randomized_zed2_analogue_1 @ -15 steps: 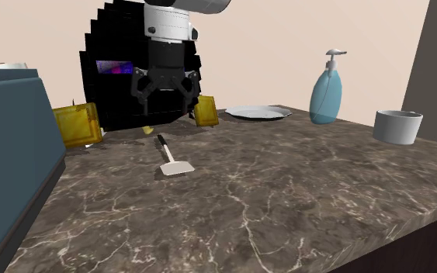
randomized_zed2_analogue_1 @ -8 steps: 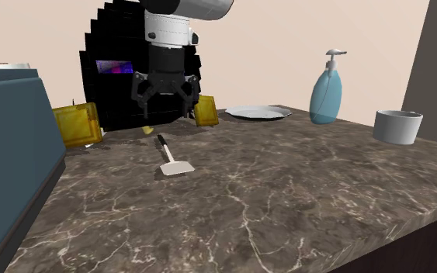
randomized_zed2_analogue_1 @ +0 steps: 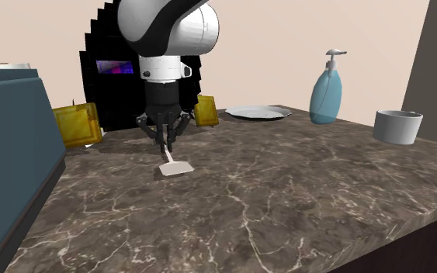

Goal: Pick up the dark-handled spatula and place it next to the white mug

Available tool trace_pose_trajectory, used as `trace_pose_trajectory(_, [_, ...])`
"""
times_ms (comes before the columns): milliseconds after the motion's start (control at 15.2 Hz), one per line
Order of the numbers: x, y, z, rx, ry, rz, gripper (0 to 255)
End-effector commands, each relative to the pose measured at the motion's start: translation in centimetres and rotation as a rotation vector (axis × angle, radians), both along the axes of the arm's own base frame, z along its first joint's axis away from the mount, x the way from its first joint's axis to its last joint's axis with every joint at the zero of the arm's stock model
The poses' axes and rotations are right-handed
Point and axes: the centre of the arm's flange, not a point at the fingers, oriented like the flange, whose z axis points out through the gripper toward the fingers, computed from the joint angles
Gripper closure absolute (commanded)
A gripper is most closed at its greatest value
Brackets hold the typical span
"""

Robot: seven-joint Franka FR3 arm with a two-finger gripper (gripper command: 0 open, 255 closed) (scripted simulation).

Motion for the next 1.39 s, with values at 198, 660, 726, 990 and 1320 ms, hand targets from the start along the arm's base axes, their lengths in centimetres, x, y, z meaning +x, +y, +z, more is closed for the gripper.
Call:
trace_pose_trajectory(198, [0.0, 0.0, 0.0, 0.0, 0.001, 0.0, 255])
trace_pose_trajectory(660, [-0.2, -0.1, 2.7, 0.0, 0.0, 0.0, 255])
trace_pose_trajectory(726, [-0.2, -0.1, 3.2, 0.0, 0.0, 0.0, 255])
trace_pose_trajectory(990, [-0.2, -0.1, 5.3, 0.0, 0.0, 0.0, 255])
trace_pose_trajectory(1320, [-0.2, -0.1, 8.0, 0.0, 0.0, 0.0, 255])
